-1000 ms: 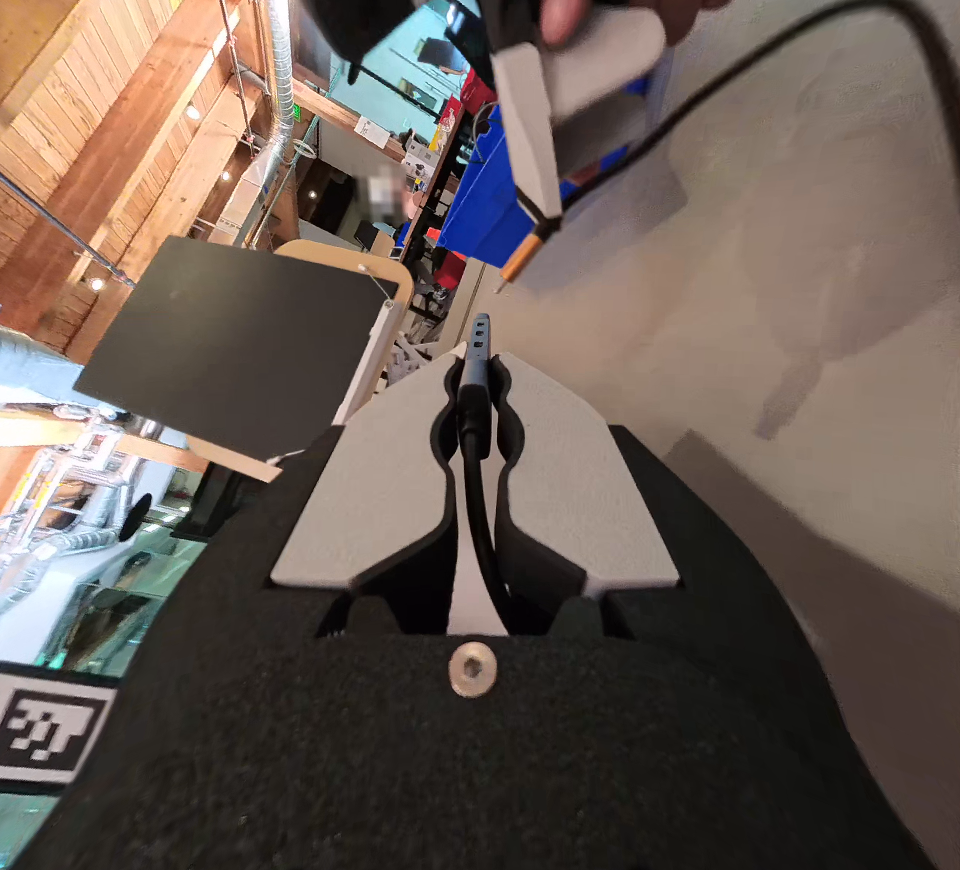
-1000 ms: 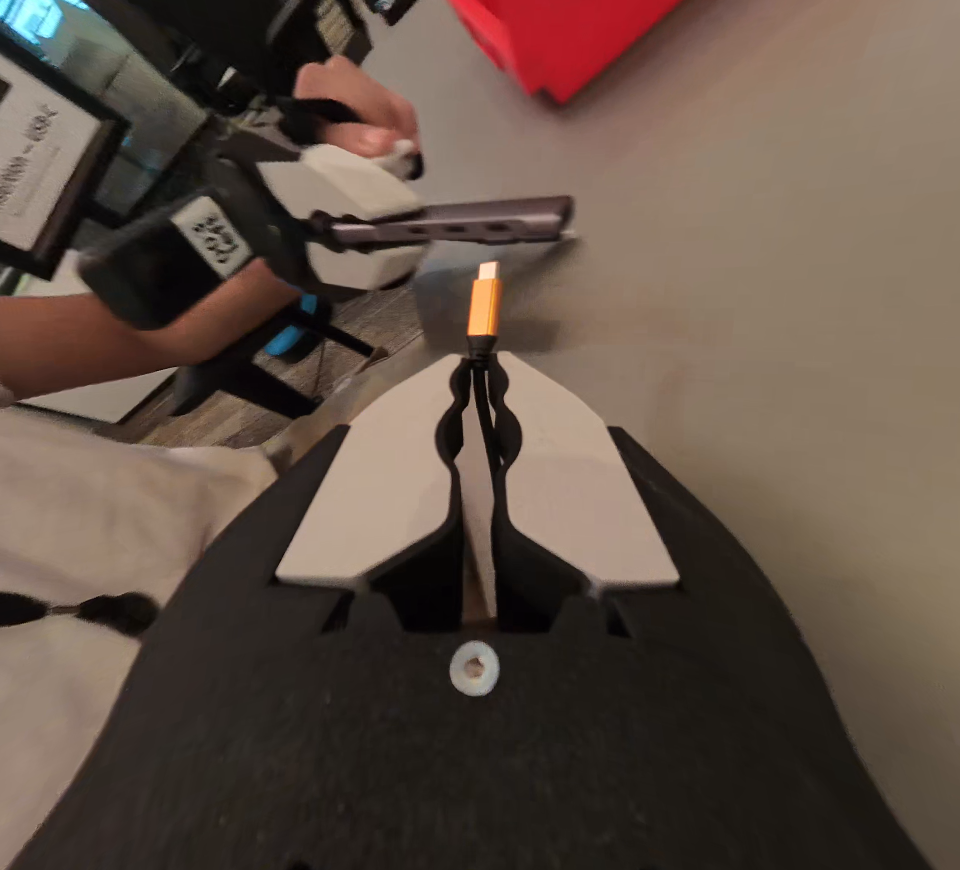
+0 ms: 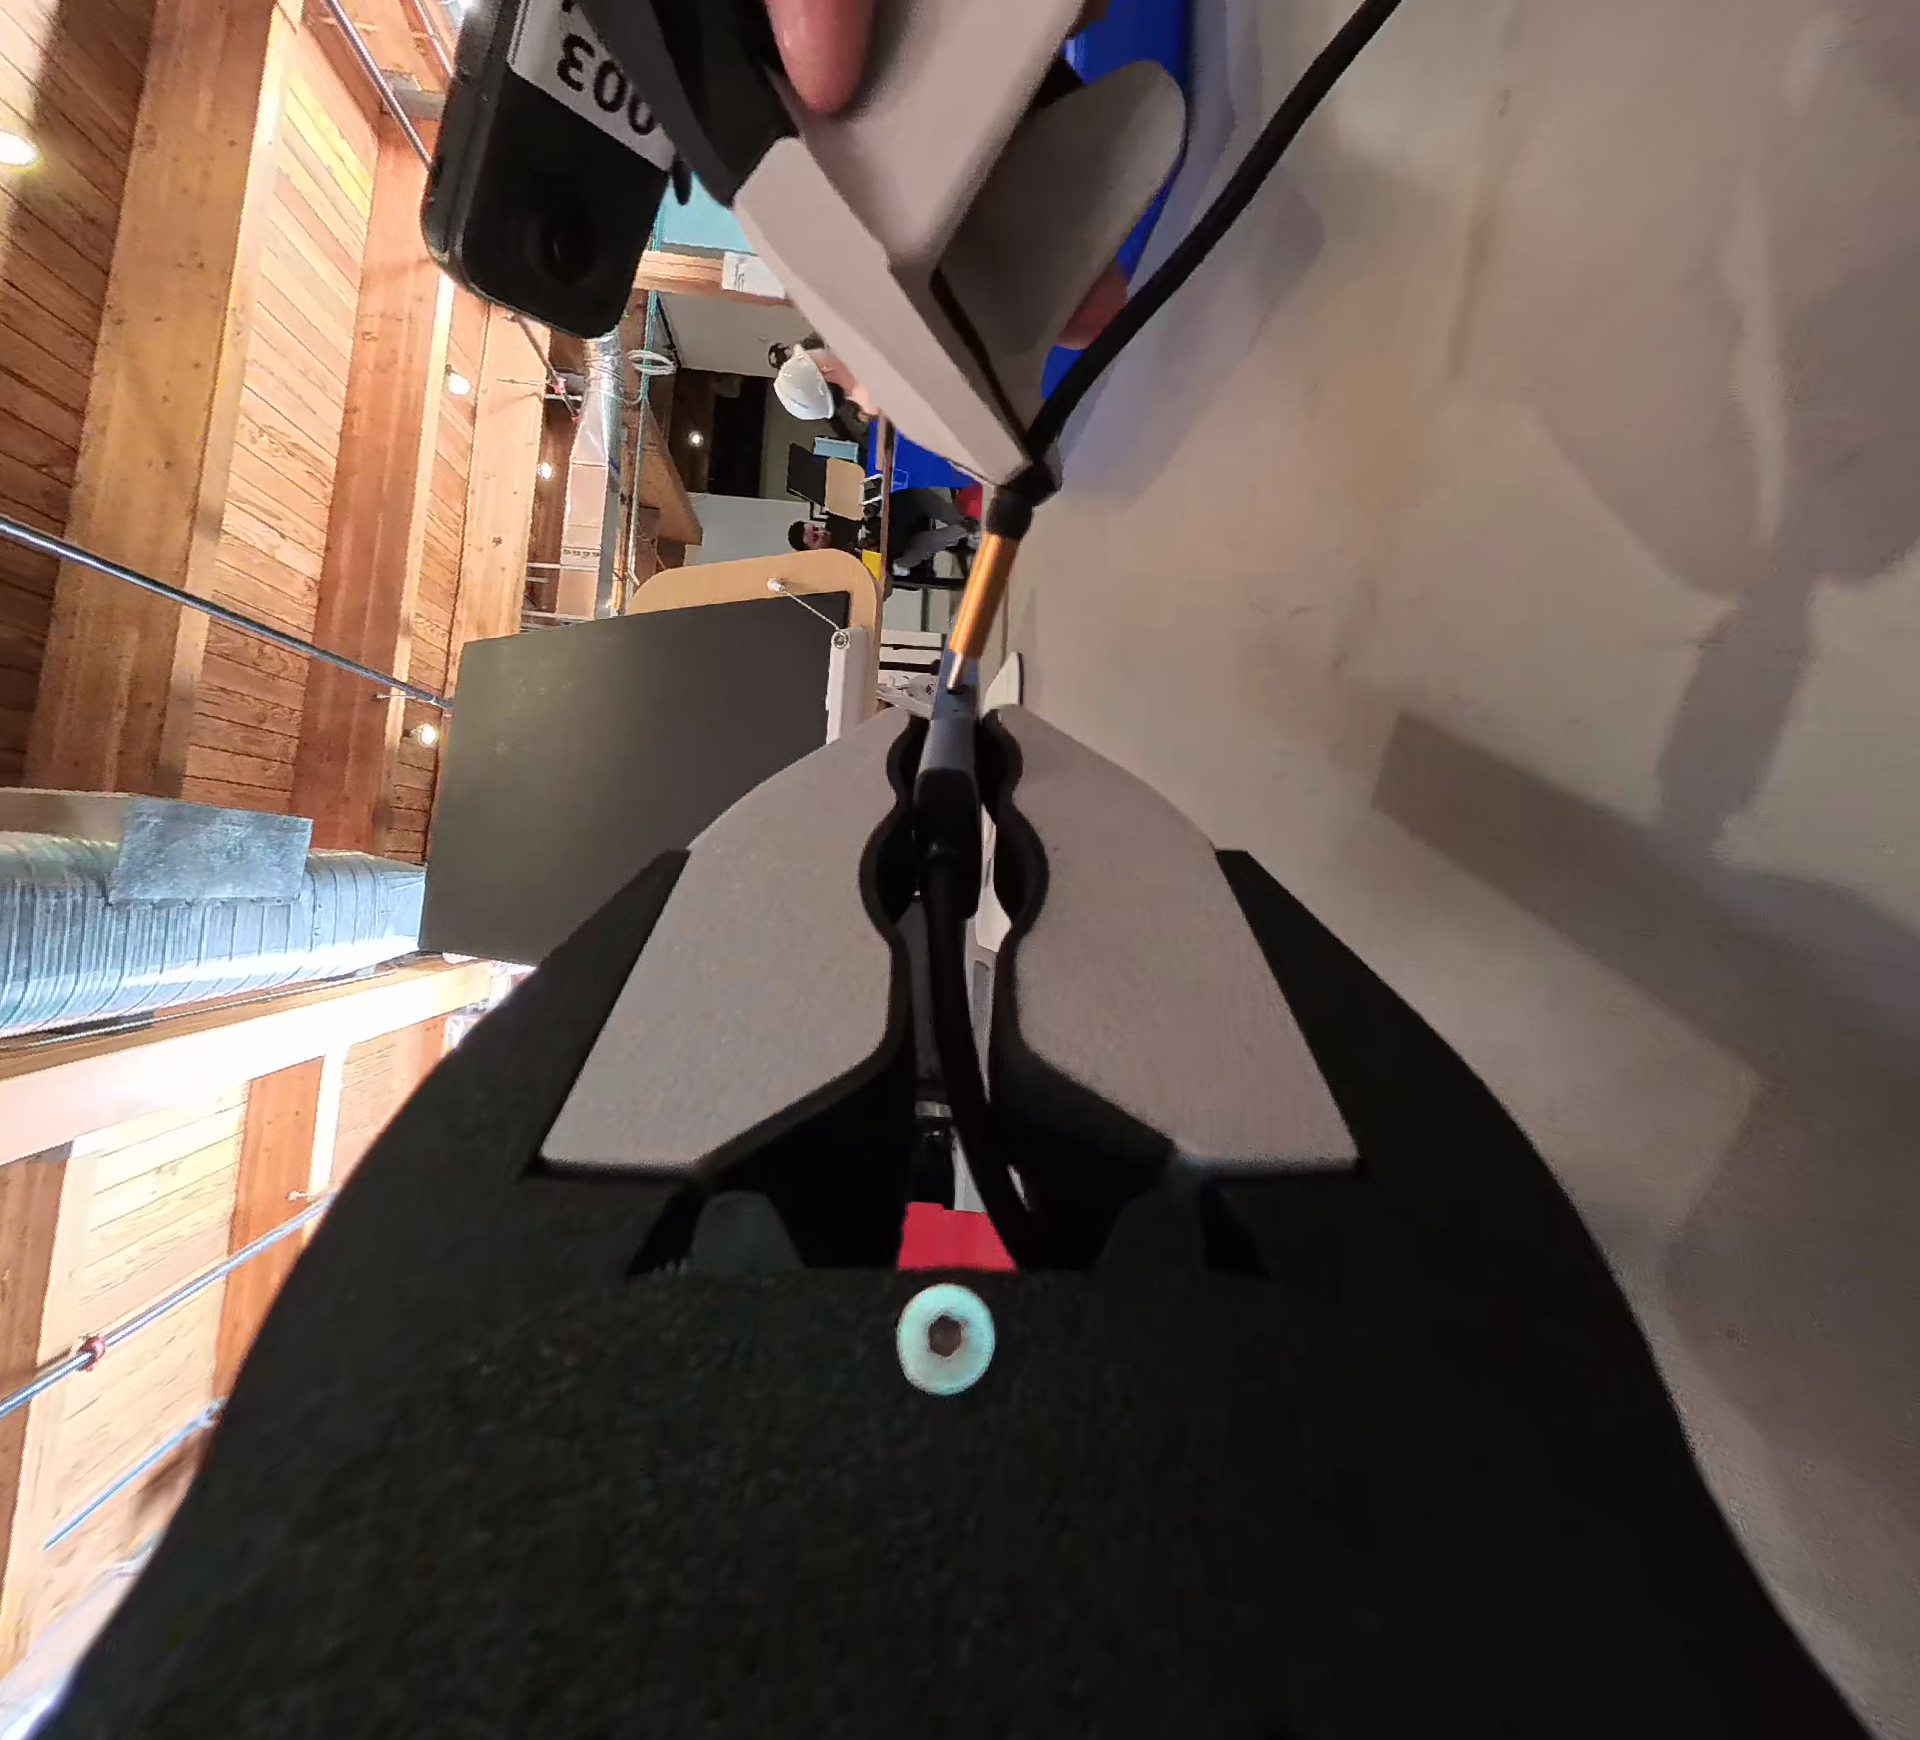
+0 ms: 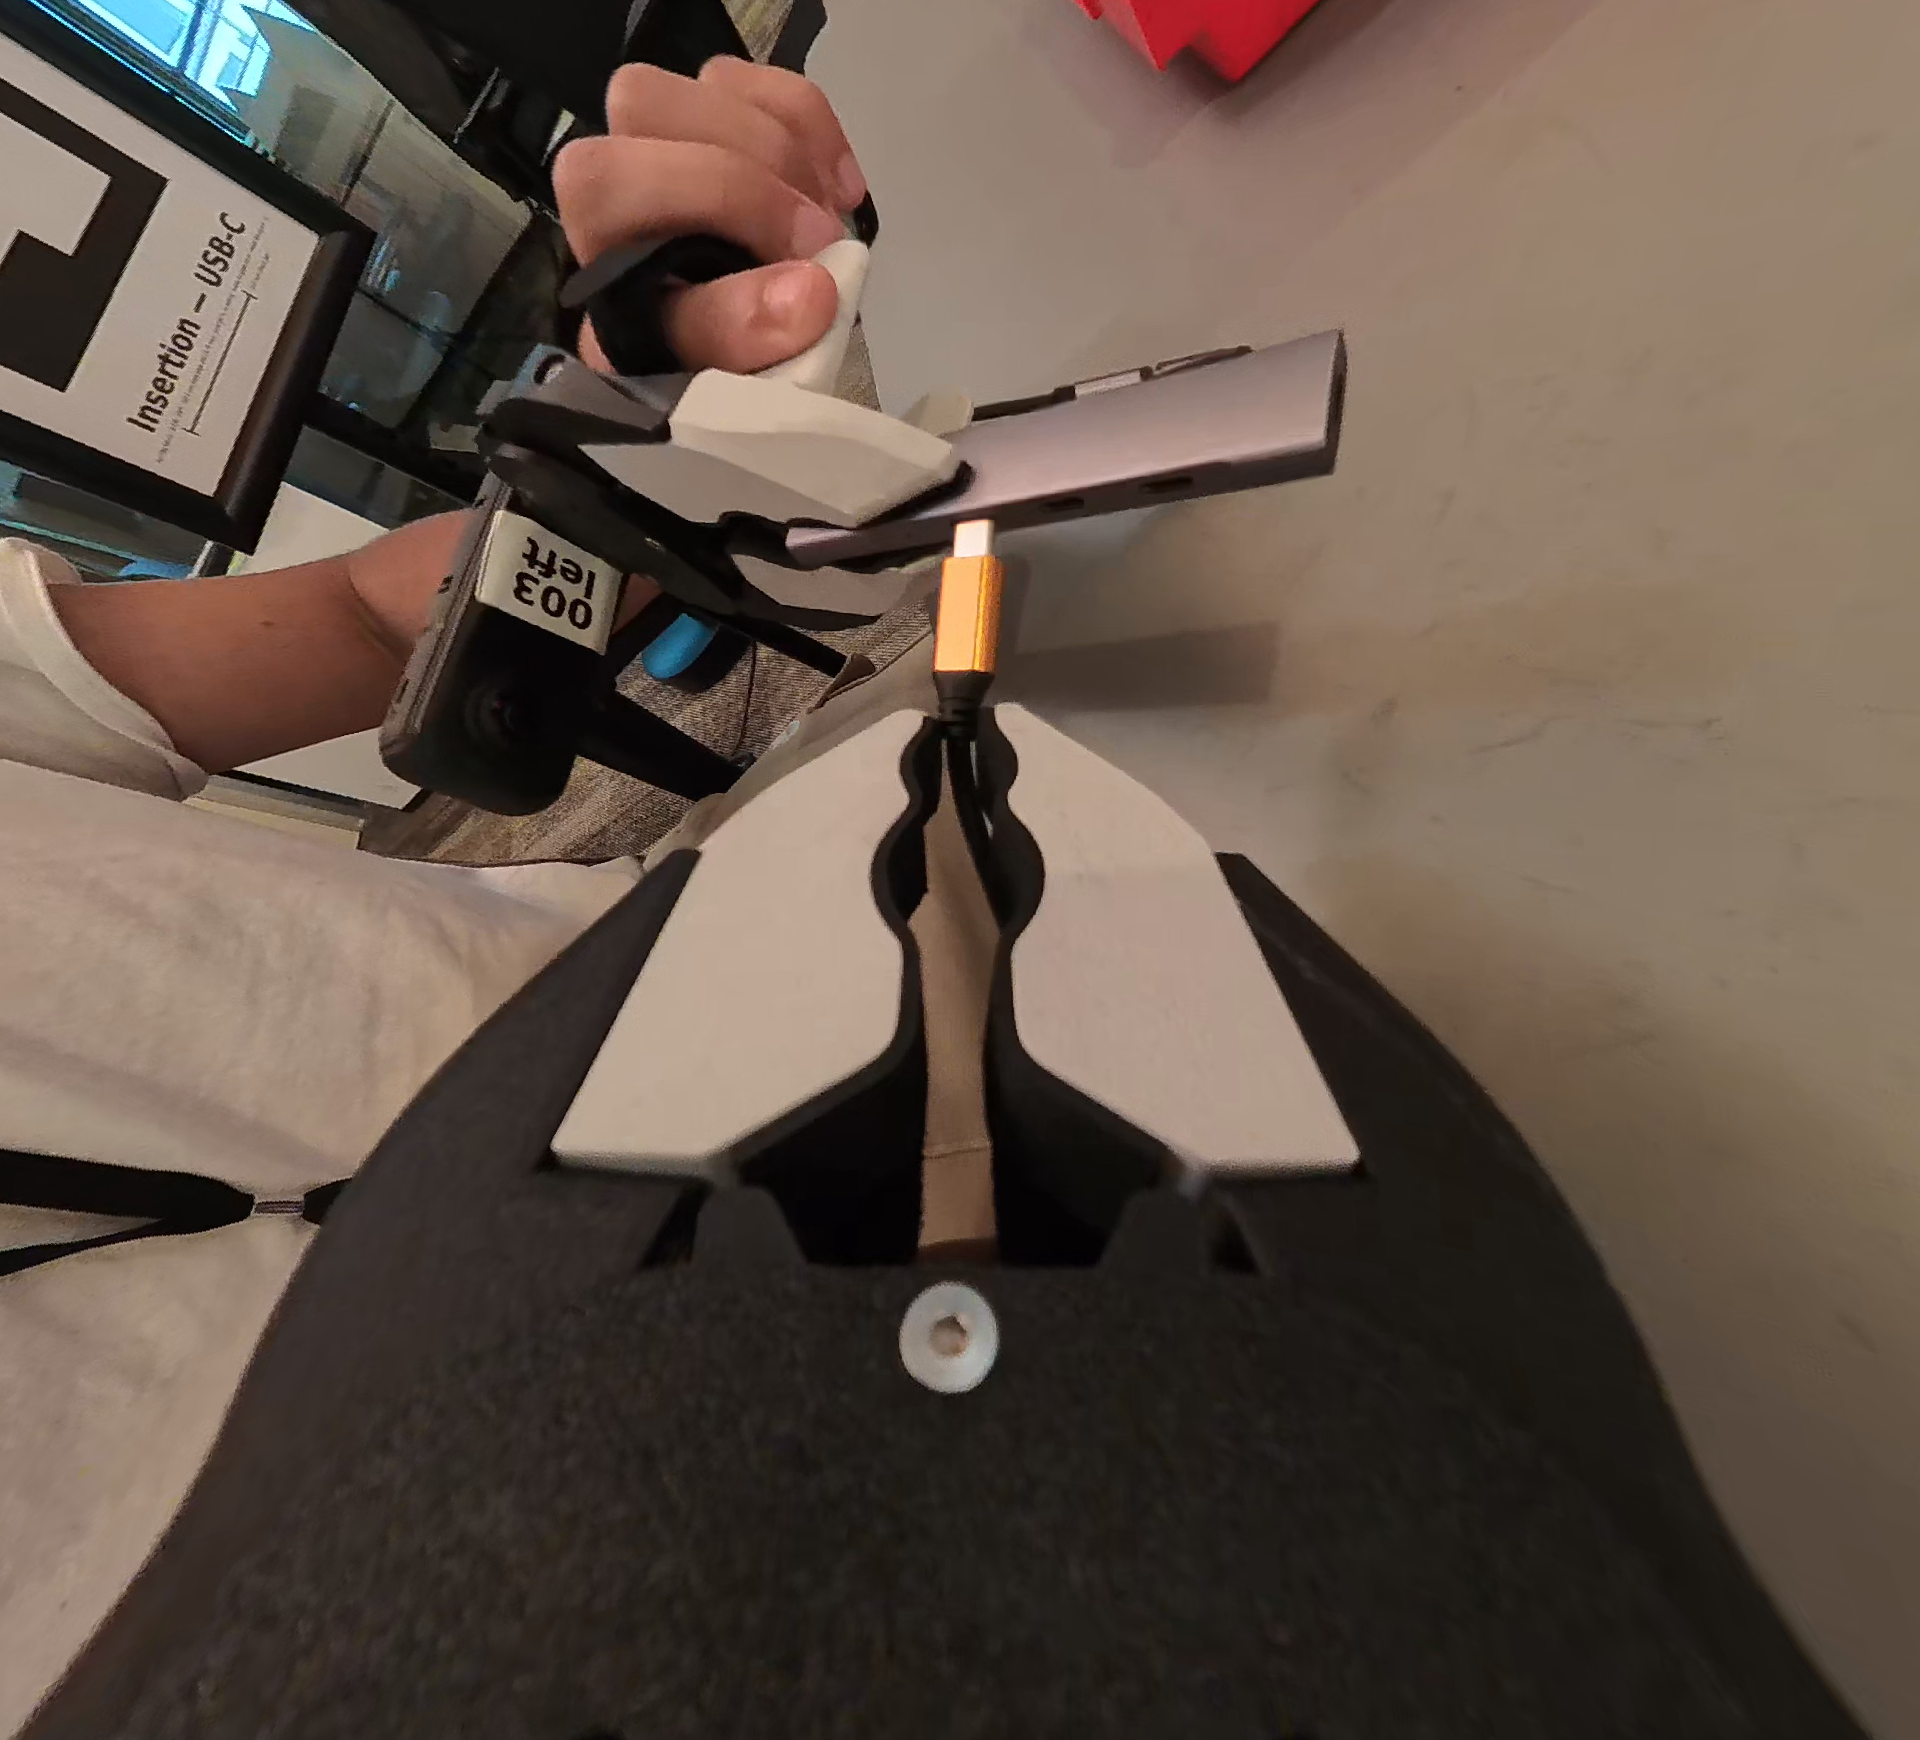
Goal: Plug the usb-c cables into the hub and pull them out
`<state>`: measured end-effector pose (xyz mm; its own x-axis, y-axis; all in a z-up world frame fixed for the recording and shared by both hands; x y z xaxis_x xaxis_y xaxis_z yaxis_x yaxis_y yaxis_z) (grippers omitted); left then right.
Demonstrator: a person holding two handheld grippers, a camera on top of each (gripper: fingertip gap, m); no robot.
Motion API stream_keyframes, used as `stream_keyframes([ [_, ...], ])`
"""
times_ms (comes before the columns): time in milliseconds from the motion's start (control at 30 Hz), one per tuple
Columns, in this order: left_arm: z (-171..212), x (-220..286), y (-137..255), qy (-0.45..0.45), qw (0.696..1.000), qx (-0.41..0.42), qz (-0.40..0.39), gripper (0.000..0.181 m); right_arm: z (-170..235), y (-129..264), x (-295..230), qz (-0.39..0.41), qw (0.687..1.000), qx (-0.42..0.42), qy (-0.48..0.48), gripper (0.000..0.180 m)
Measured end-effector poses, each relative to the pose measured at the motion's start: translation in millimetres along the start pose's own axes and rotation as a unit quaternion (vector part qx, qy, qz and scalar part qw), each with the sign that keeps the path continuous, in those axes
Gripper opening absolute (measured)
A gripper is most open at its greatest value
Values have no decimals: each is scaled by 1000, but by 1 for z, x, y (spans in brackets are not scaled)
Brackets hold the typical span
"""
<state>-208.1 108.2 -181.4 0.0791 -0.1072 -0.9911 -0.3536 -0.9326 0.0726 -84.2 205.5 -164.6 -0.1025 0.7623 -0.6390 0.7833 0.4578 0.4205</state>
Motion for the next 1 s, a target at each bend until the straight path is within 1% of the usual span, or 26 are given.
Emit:
stream_keyframes([
  [300, -3, 2, 0, -22, 1000, 0, 3, 9, 0, 1, -2, 3, 1000, -6, 3, 6],
  [433, -4, 3, 0, -19, 1000, -1, 10, 9, -4, 4, -6, 25, 999, 8, 37, 6],
  [533, -2, 0, -1, 26, 1000, -8, 12, 9, -9, 4, -13, 68, 991, 21, 115, 6],
  [600, 0, -4, -1, 73, 997, -11, 12, 9, -11, 3, -17, 109, 978, 34, 177, 6],
  [733, 4, -8, -2, 111, 993, -31, 9, 9, -13, -2, -23, 184, 945, 73, 260, 6],
  [833, 4, -9, -3, 130, 991, -39, 7, 9, -12, -6, -25, 204, 934, 93, 279, 7],
  [1000, 2, -8, -3, 143, 989, -36, 17, 9, -13, -5, -23, 187, 945, 113, 245, 6],
])
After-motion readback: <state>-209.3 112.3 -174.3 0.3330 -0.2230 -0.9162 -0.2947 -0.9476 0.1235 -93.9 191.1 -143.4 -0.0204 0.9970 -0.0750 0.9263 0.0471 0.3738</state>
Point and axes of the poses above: each gripper's, where its closed fingertips meet, y back along the fingers, z out of its underside, x = y × z across the jaws, the point moved 8 cm from there along y, back along the fingers, and after that the axes turned 1 degree about x, right-handed, at the moved point
